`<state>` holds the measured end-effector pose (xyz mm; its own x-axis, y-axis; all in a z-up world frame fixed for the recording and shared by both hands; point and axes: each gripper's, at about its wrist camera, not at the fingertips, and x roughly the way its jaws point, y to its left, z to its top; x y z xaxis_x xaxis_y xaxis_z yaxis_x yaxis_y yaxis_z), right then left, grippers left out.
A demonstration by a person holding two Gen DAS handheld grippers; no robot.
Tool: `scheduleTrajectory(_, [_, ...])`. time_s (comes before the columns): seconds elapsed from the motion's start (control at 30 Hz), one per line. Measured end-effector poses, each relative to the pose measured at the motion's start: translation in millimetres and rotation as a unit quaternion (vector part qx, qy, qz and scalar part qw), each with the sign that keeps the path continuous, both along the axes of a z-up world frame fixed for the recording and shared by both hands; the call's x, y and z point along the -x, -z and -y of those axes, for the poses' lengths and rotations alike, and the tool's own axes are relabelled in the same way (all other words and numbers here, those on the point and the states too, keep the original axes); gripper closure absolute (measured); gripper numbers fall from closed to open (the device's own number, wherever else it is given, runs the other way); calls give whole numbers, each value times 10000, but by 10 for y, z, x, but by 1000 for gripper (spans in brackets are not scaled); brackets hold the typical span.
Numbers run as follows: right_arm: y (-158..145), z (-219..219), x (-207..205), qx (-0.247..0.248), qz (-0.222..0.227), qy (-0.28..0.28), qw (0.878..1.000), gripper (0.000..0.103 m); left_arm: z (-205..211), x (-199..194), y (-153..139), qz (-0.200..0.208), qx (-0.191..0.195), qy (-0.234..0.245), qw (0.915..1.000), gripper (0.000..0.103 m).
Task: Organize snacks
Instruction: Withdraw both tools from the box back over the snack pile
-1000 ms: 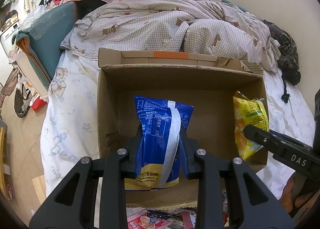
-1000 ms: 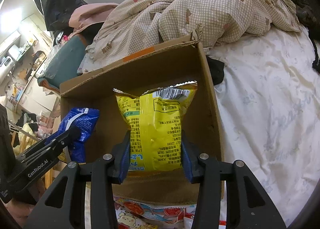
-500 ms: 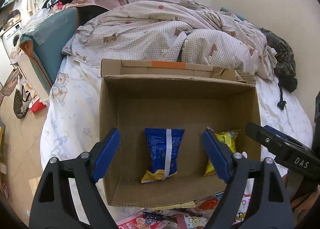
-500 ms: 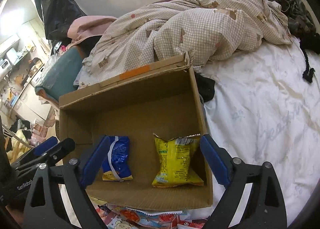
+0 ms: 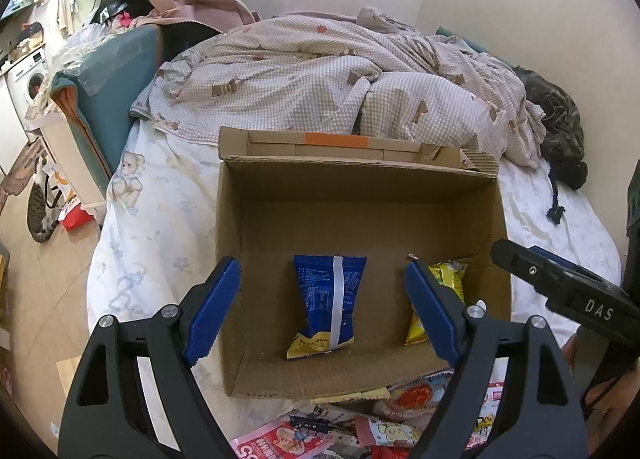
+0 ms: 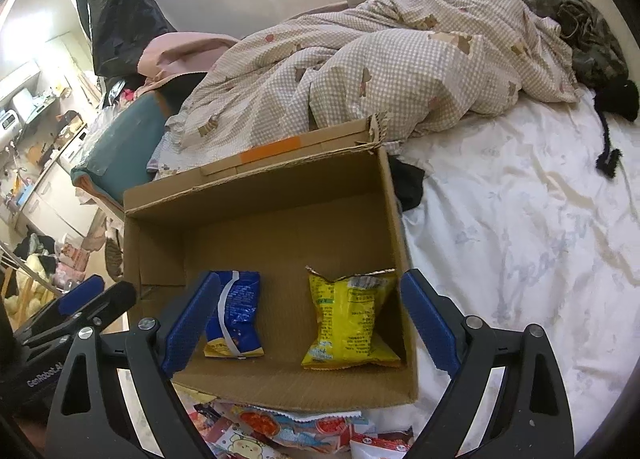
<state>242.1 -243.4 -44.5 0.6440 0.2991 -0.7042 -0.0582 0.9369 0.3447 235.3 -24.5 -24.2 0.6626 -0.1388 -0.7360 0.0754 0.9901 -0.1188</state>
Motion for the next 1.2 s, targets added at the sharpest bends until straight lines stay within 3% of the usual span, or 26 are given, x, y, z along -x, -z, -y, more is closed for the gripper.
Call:
scheduleTrajectory(0.47, [-218,52,637,309,25,251,9992,9,-167,449,-166,113,-101,-80,9999,21])
scheduleTrajectory(0.63, [-187,119,896,356,-150,514,9979,4,-252,649,-178,110,-121,-164,9997,21])
scheduleTrajectory(0.8, [-248,195,1131,556,10,896,9944,4,-307,827,-152,46,-144,-230,9996,21])
scheduleTrajectory(1.2, [-214,218,1328,551,-72,718,9959,4,-391,1194,-55,-229,-214,-256,9992,21])
